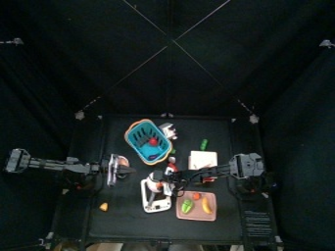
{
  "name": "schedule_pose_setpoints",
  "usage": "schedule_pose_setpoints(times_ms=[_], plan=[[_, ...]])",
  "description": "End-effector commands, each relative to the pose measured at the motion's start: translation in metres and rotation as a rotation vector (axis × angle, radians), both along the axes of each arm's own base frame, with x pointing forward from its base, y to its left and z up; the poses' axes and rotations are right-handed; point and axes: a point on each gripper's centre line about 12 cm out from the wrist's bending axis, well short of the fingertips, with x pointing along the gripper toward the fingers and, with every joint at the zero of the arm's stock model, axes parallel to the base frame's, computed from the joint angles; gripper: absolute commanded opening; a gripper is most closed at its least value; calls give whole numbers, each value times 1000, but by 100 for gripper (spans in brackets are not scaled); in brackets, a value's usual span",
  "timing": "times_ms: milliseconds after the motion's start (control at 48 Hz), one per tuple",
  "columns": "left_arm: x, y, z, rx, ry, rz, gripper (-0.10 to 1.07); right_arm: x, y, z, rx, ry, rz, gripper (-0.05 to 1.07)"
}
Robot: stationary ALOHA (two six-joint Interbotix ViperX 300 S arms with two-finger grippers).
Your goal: Grab carrot bottom
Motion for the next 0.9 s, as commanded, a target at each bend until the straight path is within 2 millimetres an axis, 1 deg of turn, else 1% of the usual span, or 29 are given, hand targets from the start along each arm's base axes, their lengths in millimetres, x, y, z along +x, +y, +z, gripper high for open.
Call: schedule_pose_setpoints(times_ms=[0, 125, 250, 354, 542, 688, 875], plan=[[2, 0, 6, 0, -21, 2, -2, 6, -4, 15, -6, -43, -3, 83], [2, 1, 6, 0, -20, 4, -2, 8, -4, 13, -10, -35, 0, 75], [2, 0, 6, 0, -20, 2, -2, 9, -4, 16, -9, -38, 1, 67], [2, 0, 6, 0, -20, 2, -2, 11, -4, 22, -9, -45, 2, 63], [2, 0, 6, 0, -20, 2, -2, 10, 0, 45, -8, -83, 11, 62], [2, 0, 6, 0, -21, 2, -2, 8, 0, 59, -3, -112, 9, 62], [2, 0, 6, 0, -20, 1, -2, 5, 1, 64, -6, -125, 11, 62]])
